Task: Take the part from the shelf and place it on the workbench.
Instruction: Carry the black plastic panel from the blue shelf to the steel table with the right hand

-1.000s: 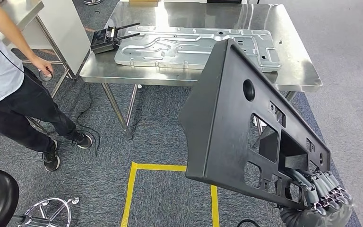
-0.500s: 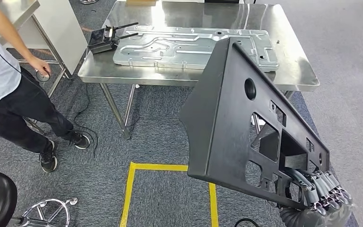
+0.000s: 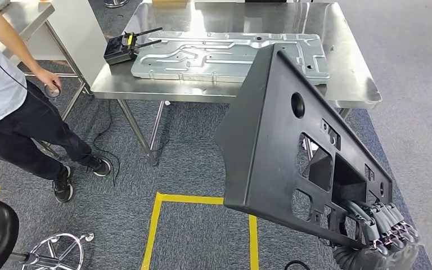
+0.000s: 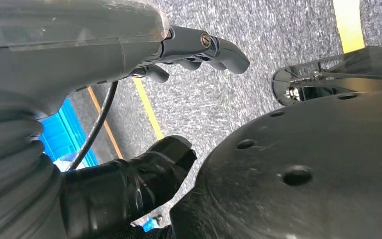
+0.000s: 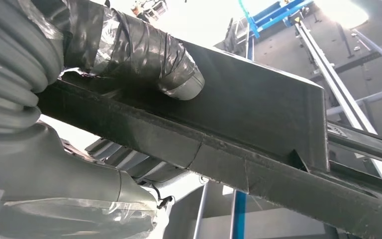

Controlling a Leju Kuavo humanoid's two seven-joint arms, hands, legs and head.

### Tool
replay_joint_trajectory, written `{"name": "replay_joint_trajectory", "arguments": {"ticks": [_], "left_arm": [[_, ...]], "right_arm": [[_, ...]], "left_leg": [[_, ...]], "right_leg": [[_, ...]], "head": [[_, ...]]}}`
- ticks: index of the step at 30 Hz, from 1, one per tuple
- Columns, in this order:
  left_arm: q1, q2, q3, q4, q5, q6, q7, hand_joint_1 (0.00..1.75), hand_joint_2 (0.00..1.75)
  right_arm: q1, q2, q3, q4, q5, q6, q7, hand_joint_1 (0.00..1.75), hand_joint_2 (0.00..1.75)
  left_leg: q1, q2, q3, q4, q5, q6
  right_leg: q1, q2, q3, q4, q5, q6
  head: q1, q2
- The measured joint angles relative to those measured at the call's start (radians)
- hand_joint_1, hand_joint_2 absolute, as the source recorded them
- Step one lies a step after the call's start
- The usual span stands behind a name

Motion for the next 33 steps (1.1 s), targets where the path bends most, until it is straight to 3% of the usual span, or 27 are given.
{"name": "replay_joint_trajectory", "arguments": {"ticks": [2,4,7,9,11,13,14,15,16,18,19,22,25,26,28,29,30,31,33], "left_arm": [[0.001,0.000,0.003,0.000,-0.001,0.000,0.000,0.00,1.75],[0.001,0.001,0.006,-0.001,-0.002,0.000,0.000,0.00,1.75],[0.002,0.000,0.009,-0.002,-0.006,0.000,0.000,0.00,1.75],[0.004,-0.002,0.012,-0.002,-0.007,0.000,0.000,0.00,1.75],[0.004,-0.004,0.013,-0.003,-0.008,-0.001,0.000,0.00,1.75],[0.003,-0.004,0.014,-0.004,-0.009,-0.001,-0.001,0.00,1.75],[0.003,-0.004,0.014,-0.004,-0.010,-0.001,-0.001,0.00,1.75],[0.003,-0.005,0.014,-0.004,-0.010,-0.001,-0.001,0.00,1.75],[0.003,-0.005,0.014,-0.004,-0.010,-0.001,-0.001,0.00,1.75],[0.004,-0.006,0.014,-0.004,-0.011,-0.001,-0.001,0.00,1.75],[0.003,-0.007,0.014,-0.004,-0.011,-0.001,-0.001,0.00,1.75],[0.001,-0.008,0.014,-0.004,-0.011,-0.002,-0.001,0.00,1.75],[0.000,-0.008,0.014,-0.006,-0.011,-0.002,-0.001,0.00,1.75],[-0.001,-0.008,0.014,-0.007,-0.012,-0.002,-0.001,0.00,1.75],[0.000,-0.008,0.015,-0.008,-0.012,-0.002,-0.001,0.00,1.75],[0.000,-0.008,0.015,-0.008,-0.013,-0.002,-0.001,0.00,1.75],[0.000,-0.008,0.015,-0.008,-0.014,-0.002,-0.001,0.00,1.75],[0.000,-0.008,0.016,-0.009,-0.016,-0.002,-0.001,0.00,1.75],[0.001,-0.008,0.019,-0.009,-0.017,-0.002,-0.002,0.00,1.75]], "right_arm": [[0.000,0.000,0.000,0.000,0.000,0.000,0.000,1.75,1.75],[0.000,0.000,0.000,0.000,0.000,0.000,0.000,1.75,1.75],[-0.001,0.000,0.000,0.000,0.000,0.000,0.000,1.75,1.75],[-0.001,0.000,0.001,0.000,0.000,0.000,0.000,1.75,1.75],[-0.001,0.000,0.002,0.000,-0.001,0.000,0.000,1.75,1.75],[0.000,0.000,0.001,0.001,-0.002,0.000,0.000,1.75,1.75],[0.001,0.000,0.001,0.002,-0.002,0.000,0.000,1.75,1.75],[0.001,0.000,0.001,0.002,-0.002,0.000,0.000,1.75,1.75],[0.001,0.000,0.001,0.002,-0.002,0.000,0.000,1.75,1.75],[0.001,0.000,0.001,0.002,-0.002,0.000,0.000,1.75,1.75],[0.000,0.000,0.001,0.002,-0.002,0.000,0.000,1.75,1.75],[0.000,0.000,0.001,0.002,-0.002,0.000,0.000,1.75,1.75],[0.000,0.000,0.001,0.002,-0.002,0.000,0.000,1.75,1.75],[0.000,0.000,0.002,0.002,-0.002,0.000,0.000,1.75,1.75],[0.000,0.000,0.002,0.002,-0.002,0.000,0.000,1.75,1.75],[0.000,0.000,0.002,0.002,-0.002,0.000,0.000,1.75,1.75],[0.000,0.000,0.002,0.002,-0.002,0.000,0.000,1.75,1.75],[0.001,0.000,0.002,0.002,-0.002,0.000,0.000,1.75,1.75],[0.001,0.000,0.002,0.002,-0.002,0.000,0.000,1.75,1.75]], "left_leg": [[-0.005,0.001,0.051,-0.119,0.076,0.016],[-0.013,0.005,0.104,-0.232,0.118,0.031],[-0.022,0.005,0.120,-0.268,0.118,0.039],[-0.017,0.003,0.132,-0.287,0.124,0.045],[-0.012,0.003,0.145,-0.303,0.128,0.053],[-0.014,0.003,0.150,-0.304,0.124,0.060],[-0.015,0.002,0.153,-0.303,0.120,0.061],[-0.015,0.000,0.158,-0.303,0.116,0.061],[-0.015,-0.002,0.165,-0.302,0.110,0.059],[-0.016,-0.005,0.180,-0.299,0.097,0.052],[-0.017,-0.007,0.183,-0.296,0.090,0.047],[-0.020,-0.009,0.185,-0.294,0.078,0.032],[-0.019,-0.005,0.177,-0.259,0.051,0.016],[-0.016,-0.004,0.155,-0.212,0.027,0.011],[-0.011,-0.001,0.081,-0.080,-0.026,0.002],[-0.008,0.000,0.047,-0.030,-0.036,-0.002],[-0.006,0.001,0.028,-0.012,-0.026,-0.004],[-0.005,0.001,0.028,-0.033,0.006,-0.005],[-0.004,0.003,0.074,-0.155,0.092,-0.002]], "right_leg": [[0.004,-0.002,0.010,0.000,-0.007,0.000],[0.008,-0.004,0.018,-0.001,-0.013,0.005],[0.006,-0.006,0.021,-0.007,-0.016,0.022],[0.005,-0.004,0.022,0.002,-0.025,0.033],[0.005,0.001,-0.015,0.079,-0.066,0.039],[0.004,0.005,-0.093,0.210,-0.116,0.043],[0.004,0.005,-0.123,0.254,-0.121,0.044],[0.003,0.005,-0.136,0.261,-0.104,0.046],[0.003,0.005,-0.127,0.227,-0.067,0.045],[0.003,0.007,-0.073,0.095,0.015,0.040],[0.005,0.008,-0.049,0.041,0.035,0.036],[0.010,0.011,-0.031,0.001,0.032,0.022],[0.000,0.009,-0.019,-0.012,0.029,0.006],[-0.002,0.006,-0.014,-0.016,0.028,0.001],[-0.002,0.002,-0.009,-0.016,0.021,-0.004],[-0.002,0.001,-0.006,-0.016,0.018,-0.004],[-0.002,0.001,-0.002,-0.016,0.014,-0.003],[-0.003,0.001,0.005,-0.015,0.009,-0.001],[-0.005,0.002,0.020,-0.014,-0.003,0.006]], "head": [[0.000,0.000],[0.000,0.000],[0.000,0.000],[0.001,0.000],[0.001,0.000],[0.001,0.000],[0.001,0.000],[0.001,0.000],[0.001,0.000],[0.001,0.000],[0.001,0.000],[0.001,0.000],[-0.001,0.000],[-0.002,0.000],[-0.004,0.000],[-0.004,0.000],[-0.004,0.000],[-0.004,0.000],[-0.003,0.000]]}}
